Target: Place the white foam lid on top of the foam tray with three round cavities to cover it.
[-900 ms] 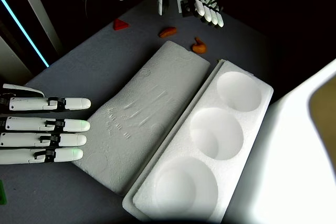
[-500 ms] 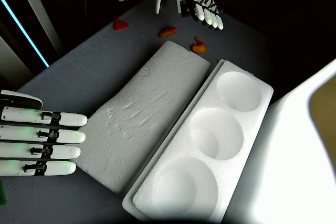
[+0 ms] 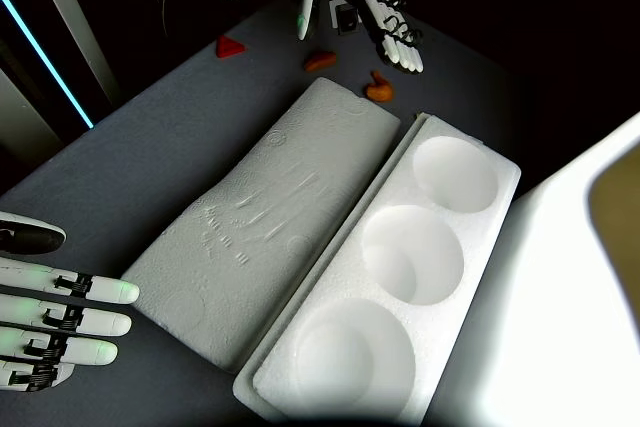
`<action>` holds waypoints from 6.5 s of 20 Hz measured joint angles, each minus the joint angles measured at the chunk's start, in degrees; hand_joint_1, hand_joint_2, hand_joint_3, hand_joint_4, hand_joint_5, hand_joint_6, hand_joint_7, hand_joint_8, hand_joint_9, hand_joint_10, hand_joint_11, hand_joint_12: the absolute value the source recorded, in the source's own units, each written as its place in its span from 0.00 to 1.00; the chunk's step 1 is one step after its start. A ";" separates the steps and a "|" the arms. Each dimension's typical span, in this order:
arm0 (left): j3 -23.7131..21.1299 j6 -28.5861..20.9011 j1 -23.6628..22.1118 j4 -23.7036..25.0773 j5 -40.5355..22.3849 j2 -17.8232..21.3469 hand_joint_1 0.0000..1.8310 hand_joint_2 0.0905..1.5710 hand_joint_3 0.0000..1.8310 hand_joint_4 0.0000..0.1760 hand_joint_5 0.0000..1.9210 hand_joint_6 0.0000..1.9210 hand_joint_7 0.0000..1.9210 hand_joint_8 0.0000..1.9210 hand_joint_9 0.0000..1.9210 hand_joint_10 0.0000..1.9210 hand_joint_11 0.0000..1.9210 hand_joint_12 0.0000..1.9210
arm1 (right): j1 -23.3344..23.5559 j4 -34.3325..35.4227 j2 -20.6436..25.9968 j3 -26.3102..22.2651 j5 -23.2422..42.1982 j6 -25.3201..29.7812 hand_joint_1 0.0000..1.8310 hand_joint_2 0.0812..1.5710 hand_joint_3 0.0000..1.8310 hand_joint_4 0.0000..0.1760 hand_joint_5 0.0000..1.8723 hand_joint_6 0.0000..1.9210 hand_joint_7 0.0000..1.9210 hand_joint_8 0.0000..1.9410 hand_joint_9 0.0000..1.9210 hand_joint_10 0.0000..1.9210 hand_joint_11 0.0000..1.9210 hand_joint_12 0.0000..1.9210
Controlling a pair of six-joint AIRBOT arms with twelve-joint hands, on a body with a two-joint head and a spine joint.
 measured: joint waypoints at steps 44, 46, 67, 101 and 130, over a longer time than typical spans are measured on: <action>-0.02 3.87 7.37 -12.31 5.55 -3.41 0.20 0.57 0.00 0.00 0.00 0.00 0.00 0.00 0.00 0.00 0.00 0.00 | 4.70 12.76 -11.93 7.10 -7.82 -3.65 0.33 0.73 0.00 0.00 0.00 0.00 0.00 0.00 0.00 0.00 0.01 0.00; 0.07 3.67 7.37 -12.28 5.55 -3.85 0.19 0.58 0.00 0.00 0.00 0.00 0.00 0.00 0.00 0.00 0.00 0.00 | 5.29 12.76 -12.72 7.54 -7.82 -3.43 0.31 0.72 0.00 0.00 0.00 0.00 0.00 0.00 0.00 0.00 0.03 0.02; 0.15 -0.24 6.10 -12.46 2.54 -6.34 0.24 0.64 0.01 0.00 0.07 0.02 0.00 0.00 0.00 0.00 0.00 0.00 | 6.56 13.75 -15.74 9.03 -6.69 1.42 0.28 0.77 0.00 0.00 0.13 0.01 0.11 0.00 0.09 0.09 0.00 0.75; -0.90 -1.25 -4.44 -7.48 -5.42 0.74 0.28 0.62 0.00 0.00 0.13 0.00 0.00 0.00 0.00 0.00 0.00 0.22 | 15.04 8.20 -6.56 5.70 0.76 1.11 0.22 0.78 0.00 0.00 0.00 0.34 0.13 0.05 0.00 0.36 0.00 0.96; 14.60 -1.99 -16.83 -8.39 11.82 -8.87 0.27 0.66 0.00 0.00 0.08 0.00 0.01 0.00 0.00 0.00 0.00 0.17 | 33.44 6.29 -12.90 18.69 -21.35 -3.50 0.25 0.82 0.00 0.00 0.00 0.16 0.05 0.00 0.00 0.17 0.00 0.69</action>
